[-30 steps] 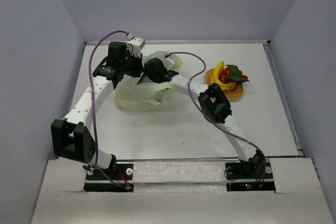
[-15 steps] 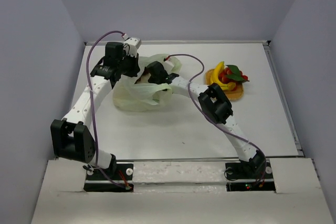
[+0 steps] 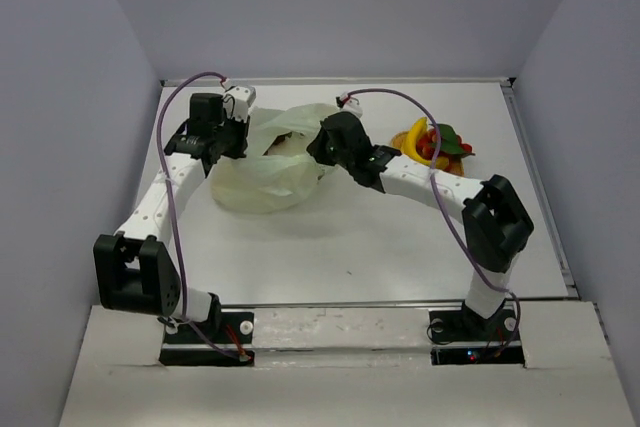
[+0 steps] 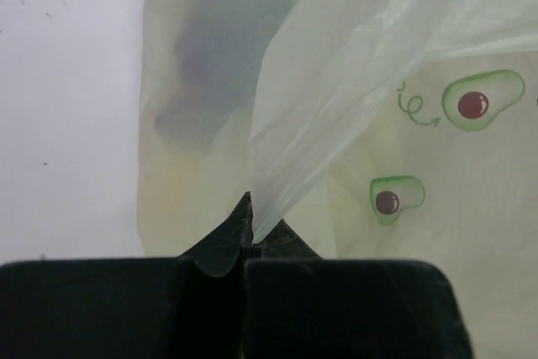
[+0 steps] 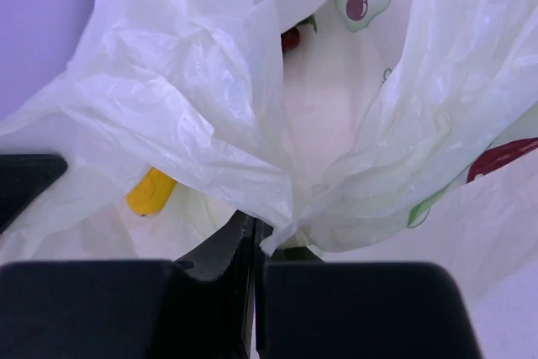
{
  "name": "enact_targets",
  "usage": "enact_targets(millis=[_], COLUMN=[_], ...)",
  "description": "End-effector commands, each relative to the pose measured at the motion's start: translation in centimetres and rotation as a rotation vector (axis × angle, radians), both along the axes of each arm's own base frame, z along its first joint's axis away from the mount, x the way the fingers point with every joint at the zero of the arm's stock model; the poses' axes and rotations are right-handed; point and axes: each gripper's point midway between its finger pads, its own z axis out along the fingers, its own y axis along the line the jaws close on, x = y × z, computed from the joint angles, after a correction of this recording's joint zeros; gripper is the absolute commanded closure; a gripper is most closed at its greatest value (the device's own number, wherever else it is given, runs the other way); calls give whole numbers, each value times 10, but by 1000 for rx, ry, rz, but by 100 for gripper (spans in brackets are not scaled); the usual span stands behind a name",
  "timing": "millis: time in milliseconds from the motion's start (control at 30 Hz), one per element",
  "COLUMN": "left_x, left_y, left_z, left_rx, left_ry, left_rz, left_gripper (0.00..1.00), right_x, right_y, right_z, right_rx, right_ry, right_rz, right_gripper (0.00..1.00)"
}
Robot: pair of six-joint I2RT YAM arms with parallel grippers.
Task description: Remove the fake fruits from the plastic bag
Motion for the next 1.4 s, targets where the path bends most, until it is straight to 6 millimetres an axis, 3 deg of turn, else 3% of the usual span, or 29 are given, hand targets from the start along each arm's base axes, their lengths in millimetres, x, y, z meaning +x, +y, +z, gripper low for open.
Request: enact_targets(millis=[0, 133, 333, 533, 667, 800, 833, 867, 933, 967, 1033, 1067, 1100, 1133, 1167, 1200, 1300, 1367], left_x=[-18, -42, -68, -83, -106, -105, -104, -103, -101, -101, -101, -101, -99, -99, -98, -98, -98, -98], left_y=[-10, -55, -91, -99, -119, -112, -110, -110, -113, -114, -117, -118, -116, -116, -117, -117, -120, -121], left_z=[18, 42, 89, 93, 111, 95, 88, 86, 89, 91, 91, 88, 84, 83, 82, 82, 82, 83], left_rx=[7, -50, -126, -118, -115, -64, -58, -61, -77, -90, -102, -102, -93, -93, -92, -94, -106, -111], left_ry=[-48, -59, -94, -97, -139, -142, -130, -123, -129, -128, -122, -116, -110, -109, -106, -105, -101, -104], left_rz=[-113, -301, -398, -440, -557, -552, -543, -536, -533, -533, -539, -540, -535, -535, -535, -535, -543, -548], left_gripper=[100, 100, 100, 100, 100, 100, 100, 100, 100, 100, 100, 100, 100, 100, 100, 100, 100, 100], right_x=[-2, -1, -36, -59, -59, -43, -37, -27, -14, 0, 11, 25, 34, 32, 37, 37, 41, 46], right_y=[-6, 21, 73, 83, 81, 83, 82, 76, 73, 61, 50, 46, 40, 37, 37, 35, 34, 29], right_z=[8, 9, 22, 36, 27, -6, -20, -23, -23, -24, -46, -35, -44, -61, -58, -72, -75, -88], right_rx=[18, 89, 162, 241, 274, 257, 253, 236, 200, 167, 80, 80, 34, -9, -19, -61, -86, -118], right_ry=[-68, -60, -93, -124, -111, -67, -41, -54, -57, -77, -54, -78, -73, -48, -56, -44, -55, -42], right_rz=[31, 113, 232, 226, 163, 68, 25, -40, -115, -193, -258, -309, -348, -348, -366, -370, -384, -401], right_gripper=[99, 98, 98, 98, 95, 82, 72, 65, 41, 34, 19, 16, 12, 11, 10, 7, 6, 5])
